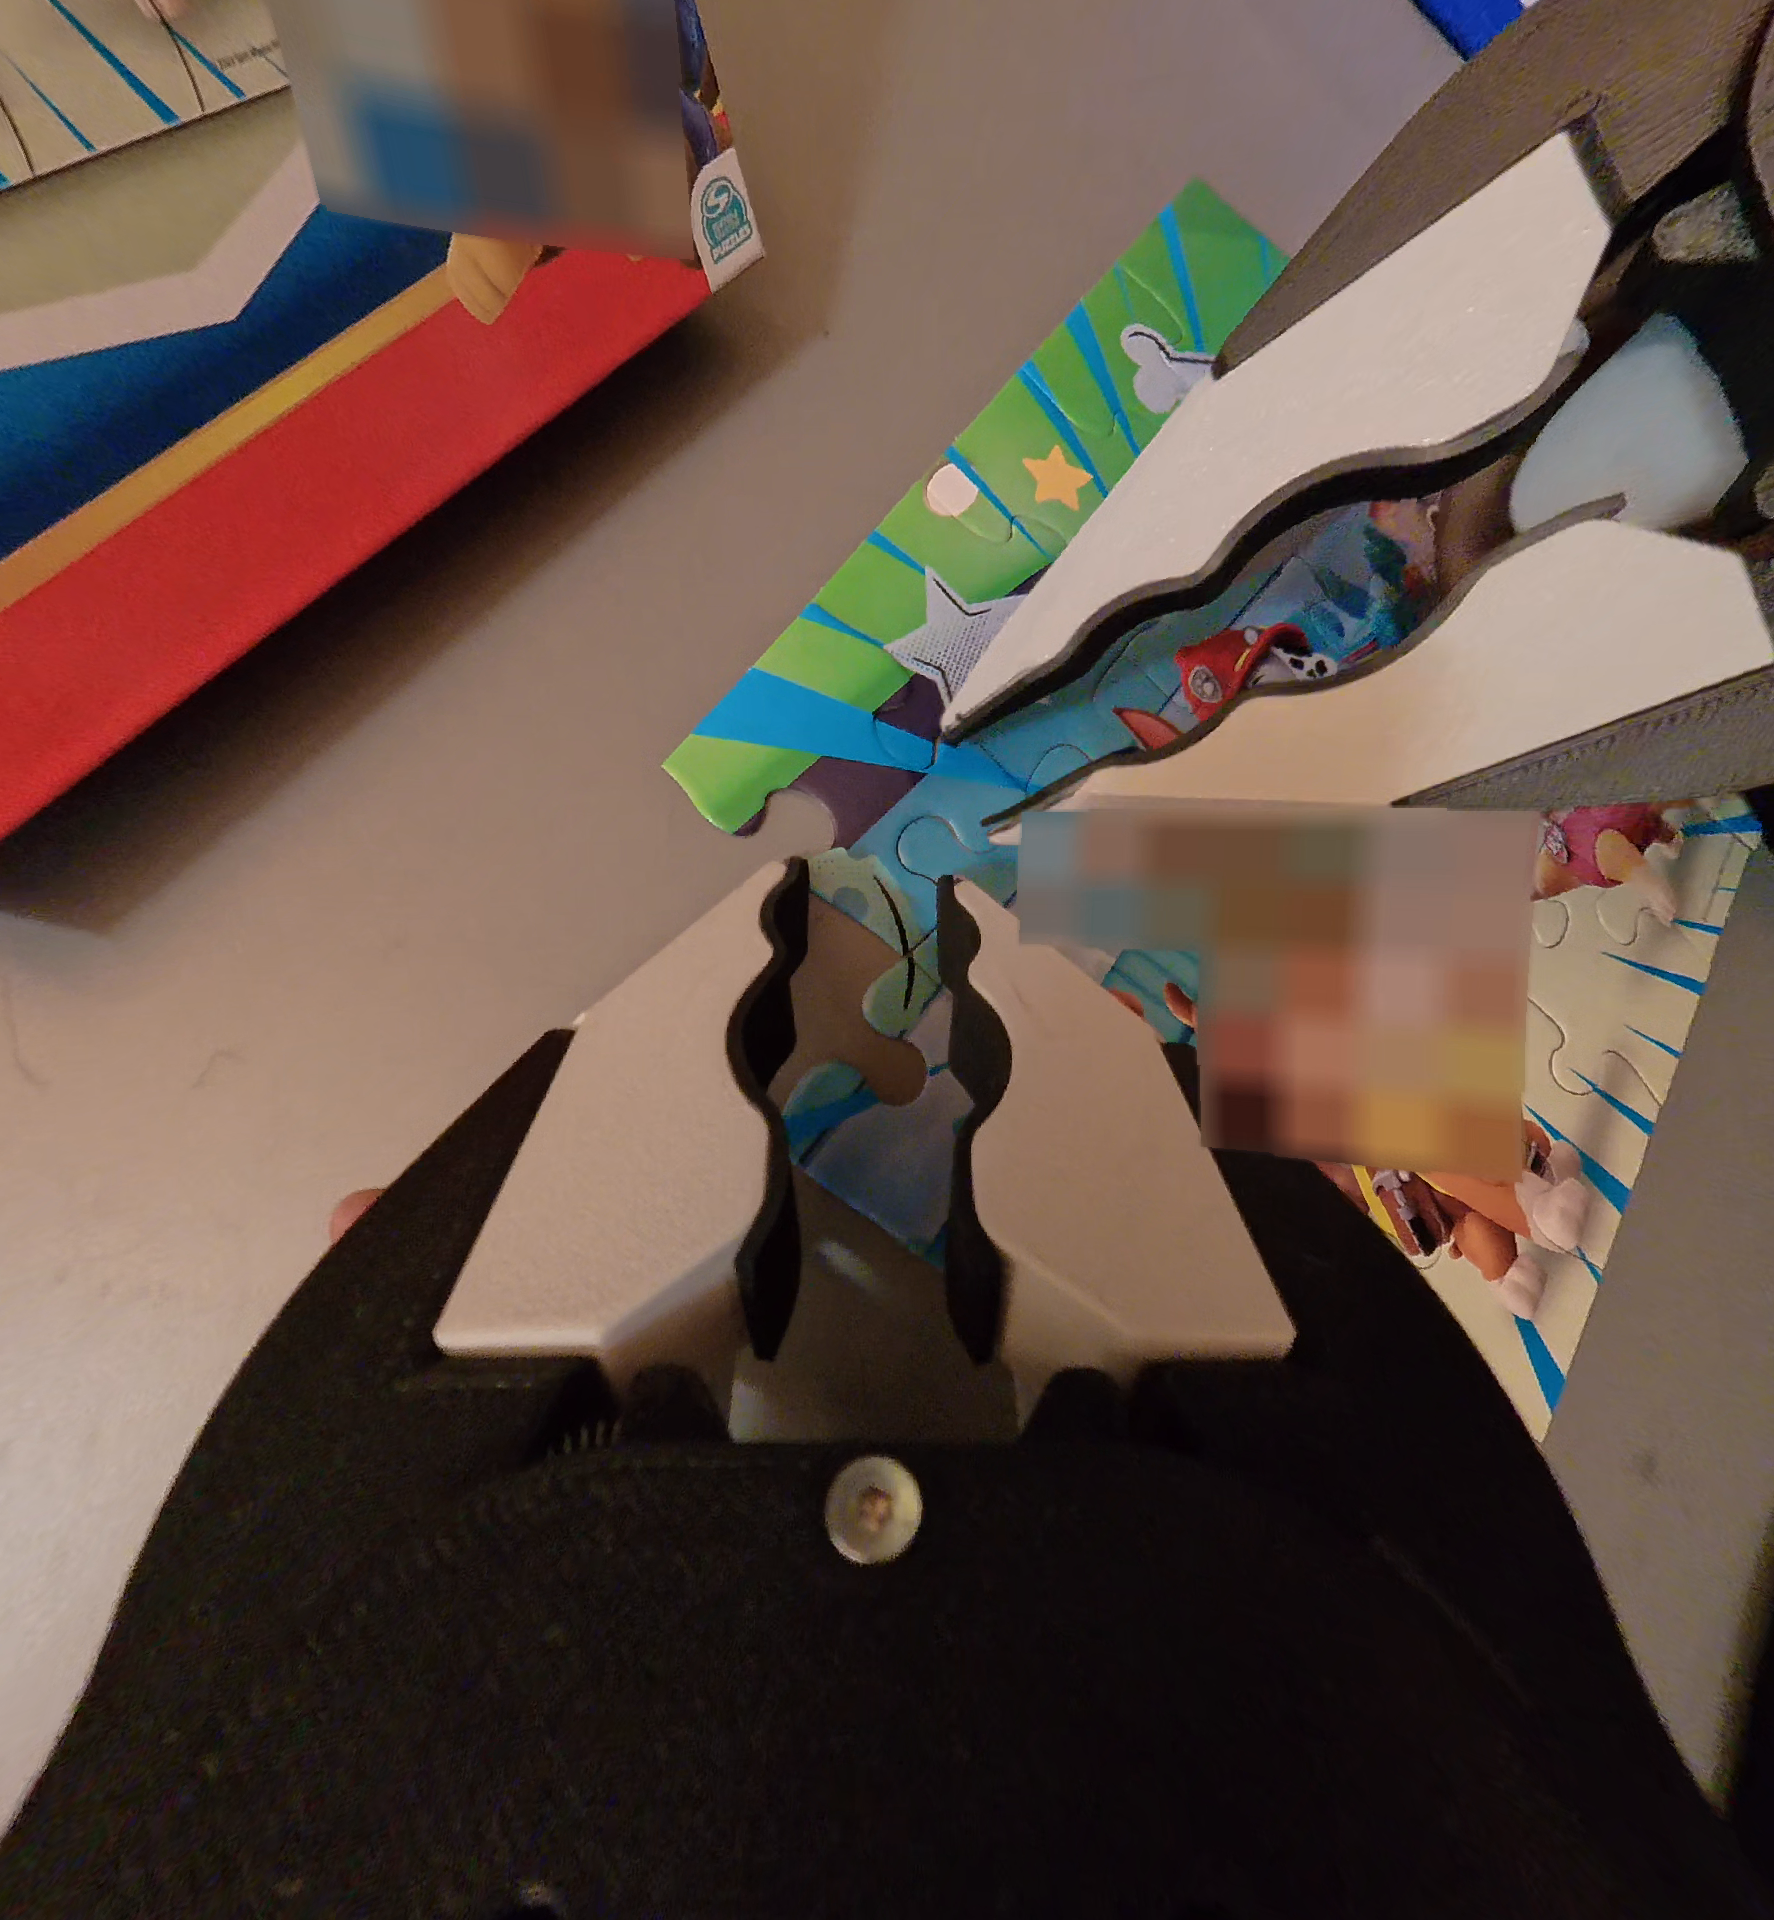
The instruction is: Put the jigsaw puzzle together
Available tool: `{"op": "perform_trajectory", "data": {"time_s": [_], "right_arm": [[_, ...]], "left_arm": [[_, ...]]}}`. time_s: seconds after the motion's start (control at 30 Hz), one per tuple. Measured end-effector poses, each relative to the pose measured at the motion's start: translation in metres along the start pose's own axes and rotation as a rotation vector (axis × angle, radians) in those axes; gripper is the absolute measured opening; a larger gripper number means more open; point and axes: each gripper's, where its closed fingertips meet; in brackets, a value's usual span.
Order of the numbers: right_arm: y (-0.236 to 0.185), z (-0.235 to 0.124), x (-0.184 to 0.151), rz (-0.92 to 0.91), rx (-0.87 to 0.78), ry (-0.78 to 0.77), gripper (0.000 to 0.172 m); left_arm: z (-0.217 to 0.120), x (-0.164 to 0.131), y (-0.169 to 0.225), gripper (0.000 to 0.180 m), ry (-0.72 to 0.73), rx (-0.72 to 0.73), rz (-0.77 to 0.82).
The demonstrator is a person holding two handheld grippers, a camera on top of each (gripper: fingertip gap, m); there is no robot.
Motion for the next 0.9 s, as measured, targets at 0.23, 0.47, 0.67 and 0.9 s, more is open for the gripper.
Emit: {"op": "perform_trajectory", "data": {"time_s": [0.23,0.47,0.67,0.9], "right_arm": [[0.002,0.004,-0.010,0.033,0.023,-0.029,0.006],[0.001,0.004,-0.010,0.067,0.042,-0.022,0.006],[0.008,0.006,-0.006,0.077,0.014,0.002,0.006],[0.030,0.012,-0.005,0.177,-0.028,0.026,0.000]], "left_arm": [[0.003,0.002,-0.001,0.014,0.000,0.009,-0.001],[0.005,0.002,0.002,0.005,-0.004,-0.001,-0.007],[0.007,0.001,0.006,0.000,-0.009,-0.040,-0.033],[0.007,0.000,0.006,0.000,-0.012,-0.036,-0.033]]}}
Point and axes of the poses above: each gripper's, where its closed fingertips meet, z out along the fingers, x out of its top, y = z × x across the jaws, and after that the axes turned 1 degree about -y, right-handed
